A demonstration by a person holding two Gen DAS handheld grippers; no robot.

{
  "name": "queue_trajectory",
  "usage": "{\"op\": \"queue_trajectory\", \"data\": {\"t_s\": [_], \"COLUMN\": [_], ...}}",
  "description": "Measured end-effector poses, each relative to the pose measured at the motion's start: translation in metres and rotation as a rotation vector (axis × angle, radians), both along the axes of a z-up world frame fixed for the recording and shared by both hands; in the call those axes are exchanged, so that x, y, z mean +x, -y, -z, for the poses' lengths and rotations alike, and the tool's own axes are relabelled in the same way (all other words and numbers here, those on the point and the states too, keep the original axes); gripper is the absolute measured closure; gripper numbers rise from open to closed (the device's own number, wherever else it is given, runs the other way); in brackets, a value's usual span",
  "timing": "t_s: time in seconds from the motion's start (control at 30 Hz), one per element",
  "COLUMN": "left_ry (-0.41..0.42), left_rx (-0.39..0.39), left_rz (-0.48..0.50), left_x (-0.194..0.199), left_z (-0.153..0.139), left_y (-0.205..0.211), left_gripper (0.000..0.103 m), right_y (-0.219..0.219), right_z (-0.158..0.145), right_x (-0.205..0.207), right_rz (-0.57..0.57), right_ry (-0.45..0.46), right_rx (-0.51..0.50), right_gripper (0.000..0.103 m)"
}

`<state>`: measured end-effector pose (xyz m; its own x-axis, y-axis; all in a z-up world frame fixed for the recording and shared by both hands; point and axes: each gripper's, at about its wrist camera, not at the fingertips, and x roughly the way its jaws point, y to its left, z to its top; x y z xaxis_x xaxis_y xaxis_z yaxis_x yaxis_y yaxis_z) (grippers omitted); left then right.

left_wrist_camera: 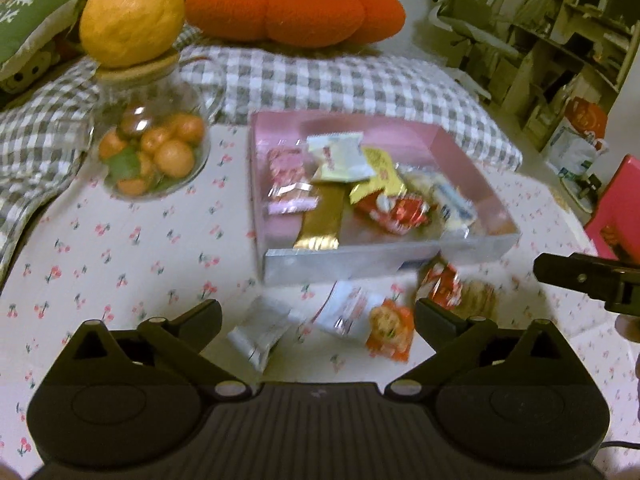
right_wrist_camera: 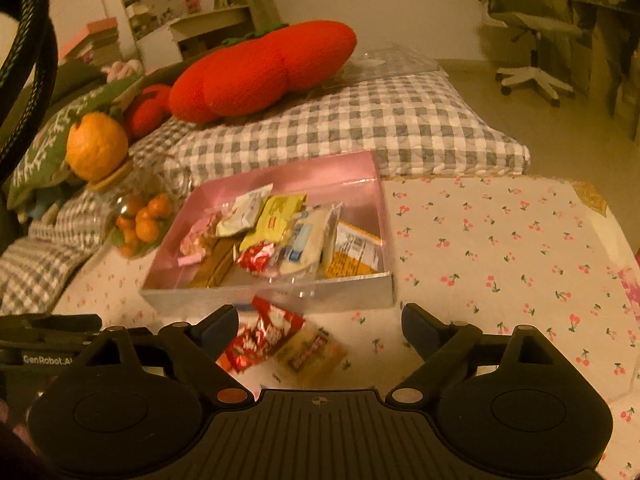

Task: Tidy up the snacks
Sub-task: 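Move both tools back toward the silver pack and remaining snacks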

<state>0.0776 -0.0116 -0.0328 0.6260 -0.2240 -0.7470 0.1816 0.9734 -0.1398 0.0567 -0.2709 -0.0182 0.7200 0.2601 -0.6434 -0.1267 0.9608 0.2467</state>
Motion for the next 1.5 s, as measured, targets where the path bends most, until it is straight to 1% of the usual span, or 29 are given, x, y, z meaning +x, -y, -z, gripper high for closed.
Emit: {"op": "queue_trajectory", "data": {"t_s": [0.07,0.27,0.47,0.57,0.6,0.67,0.73,0.8,0.87,0.93,1.07,1.27,1.37,1.5], "left_ry": [-0.005,-0.007,-0.025,-0.025,-0.002,0.017,0.043,0.084,0.109,0.128,0.143,0.173,0.172,0.154], "left_rx": [-0.002,0.028,0.043,0.079,0.094,0.124,0.16,0.164,0.152,0.148,0.144,0.138,0.138,0.14], "left_rz": [0.007,0.006,0.009,0.029,0.04,0.063,0.085,0.105,0.108,0.113,0.118,0.122,0.117,0.123], "left_x": [-0.004,-0.014,-0.024,-0.029,-0.032,-0.036,-0.038,-0.041,-0.04,-0.038,-0.03,-0.021,-0.015,-0.011], "left_z": [0.003,0.013,0.035,0.047,0.048,0.05,0.052,0.055,0.058,0.059,0.06,0.062,0.062,0.06], "left_y": [-0.006,-0.027,-0.043,-0.045,-0.044,-0.042,-0.038,-0.037,-0.039,-0.039,-0.037,-0.032,-0.029,-0.026], "left_gripper": [0.001,0.001,0.001,0.001,0.001,0.001,0.0,0.0,0.0,0.0,0.0,0.0,0.0,0.0], "right_y": [-0.004,-0.016,-0.03,-0.031,-0.031,-0.031,-0.032,-0.033,-0.034,-0.035,-0.037,-0.04,-0.042,-0.045], "right_z": [0.004,0.021,0.044,0.055,0.058,0.063,0.066,0.069,0.072,0.074,0.079,0.078,0.078,0.075], "right_x": [-0.006,-0.02,-0.029,-0.031,-0.032,-0.031,-0.031,-0.03,-0.03,-0.03,-0.028,-0.01,0.0,0.014], "right_rz": [-0.019,-0.085,-0.15,-0.165,-0.168,-0.169,-0.166,-0.161,-0.16,-0.164,-0.213,-0.218,-0.205,-0.196], "right_ry": [-0.003,-0.018,-0.066,-0.092,-0.099,-0.109,-0.1,-0.089,-0.073,-0.038,0.045,0.062,0.064,0.028], "right_rx": [-0.026,-0.114,-0.19,-0.202,-0.202,-0.203,-0.206,-0.211,-0.216,-0.22,-0.233,-0.228,-0.229,-0.236], "right_gripper": [0.012,0.012,0.012,0.012,0.012,0.011,0.006,0.001,0.0,0.0,0.0,0.0,0.0,0.0]}}
